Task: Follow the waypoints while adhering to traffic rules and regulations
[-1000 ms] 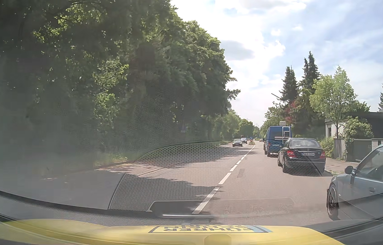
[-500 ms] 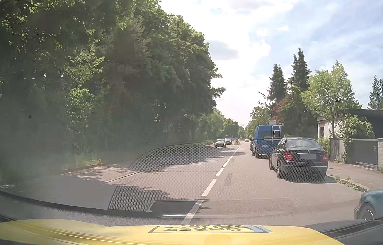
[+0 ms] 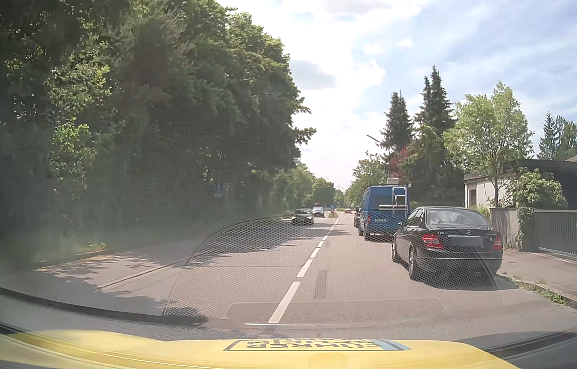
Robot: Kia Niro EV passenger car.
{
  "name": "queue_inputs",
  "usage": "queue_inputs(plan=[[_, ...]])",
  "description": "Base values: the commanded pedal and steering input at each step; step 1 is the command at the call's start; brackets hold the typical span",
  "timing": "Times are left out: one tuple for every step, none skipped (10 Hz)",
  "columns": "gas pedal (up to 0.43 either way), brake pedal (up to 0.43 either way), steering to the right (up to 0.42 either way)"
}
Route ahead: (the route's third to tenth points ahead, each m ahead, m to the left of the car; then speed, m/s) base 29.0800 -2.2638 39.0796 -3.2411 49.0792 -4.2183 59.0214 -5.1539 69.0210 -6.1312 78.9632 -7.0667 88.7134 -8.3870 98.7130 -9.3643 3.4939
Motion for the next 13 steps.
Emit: queue_inputs(plan=[[0.000,0.000,0.150],[0.000,0.000,0.150],[0.000,0.000,0.147],[0.000,0.000,0.139],[0.000,0.000,0.122],[0.000,0.000,0.097],[0.000,0.000,0.078],[0.000,0.000,0.055],[0.000,0.000,0.024],[0.000,0.000,-0.006],[0.000,0.000,-0.024],[0.000,0.006,-0.034],[0.000,0.043,-0.032]])
